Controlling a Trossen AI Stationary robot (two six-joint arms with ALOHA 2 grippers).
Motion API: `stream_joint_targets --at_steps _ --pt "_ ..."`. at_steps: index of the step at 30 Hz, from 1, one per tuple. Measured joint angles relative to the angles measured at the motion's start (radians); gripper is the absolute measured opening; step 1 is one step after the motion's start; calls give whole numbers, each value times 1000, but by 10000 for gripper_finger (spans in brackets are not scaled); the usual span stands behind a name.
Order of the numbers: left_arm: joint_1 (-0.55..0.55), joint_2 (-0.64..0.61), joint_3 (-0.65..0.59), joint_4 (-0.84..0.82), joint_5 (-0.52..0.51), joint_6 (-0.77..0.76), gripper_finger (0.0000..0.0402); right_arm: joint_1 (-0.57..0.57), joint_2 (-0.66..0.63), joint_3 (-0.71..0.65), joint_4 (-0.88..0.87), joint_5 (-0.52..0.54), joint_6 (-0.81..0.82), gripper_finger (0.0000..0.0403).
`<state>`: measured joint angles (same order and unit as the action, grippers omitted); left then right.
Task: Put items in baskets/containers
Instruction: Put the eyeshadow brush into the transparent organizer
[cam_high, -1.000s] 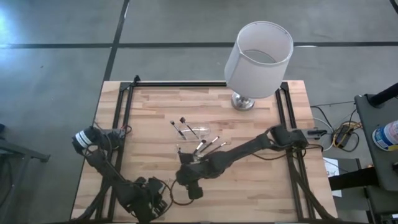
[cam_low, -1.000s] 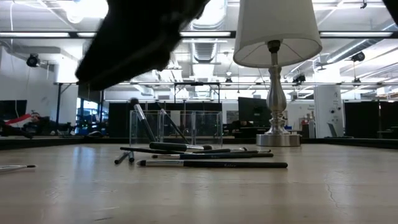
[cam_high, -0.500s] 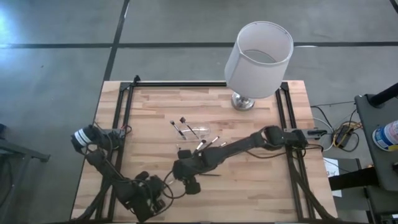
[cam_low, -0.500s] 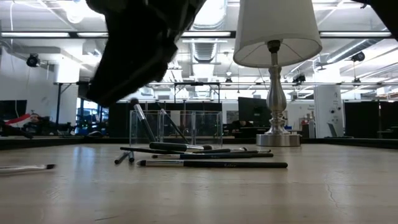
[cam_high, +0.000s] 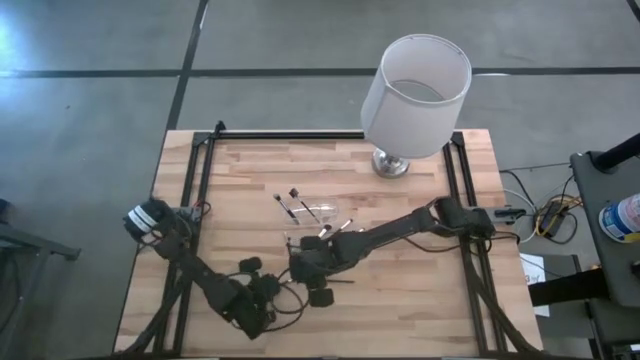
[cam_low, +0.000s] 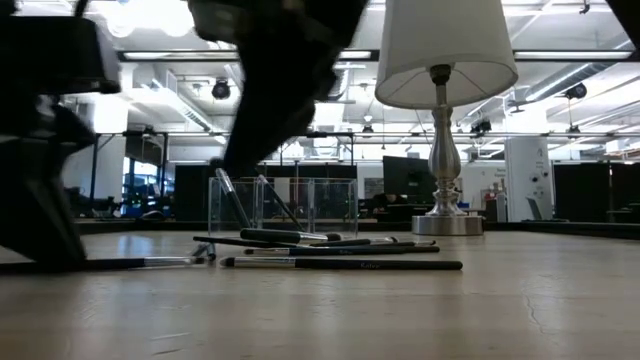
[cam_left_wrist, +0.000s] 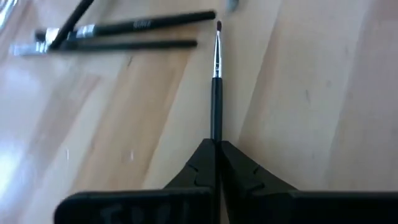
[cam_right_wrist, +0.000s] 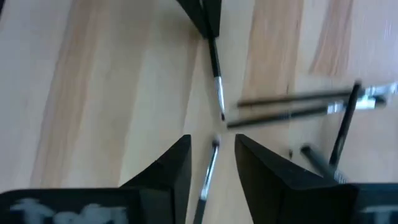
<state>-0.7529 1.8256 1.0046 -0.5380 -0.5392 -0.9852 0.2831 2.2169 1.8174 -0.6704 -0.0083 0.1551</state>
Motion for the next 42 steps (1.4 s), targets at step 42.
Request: stream_joint_targets --at_steps 42 --pt "102 3 -80 360 -63 208 5 -14 -40 -370 430 35 -160 116"
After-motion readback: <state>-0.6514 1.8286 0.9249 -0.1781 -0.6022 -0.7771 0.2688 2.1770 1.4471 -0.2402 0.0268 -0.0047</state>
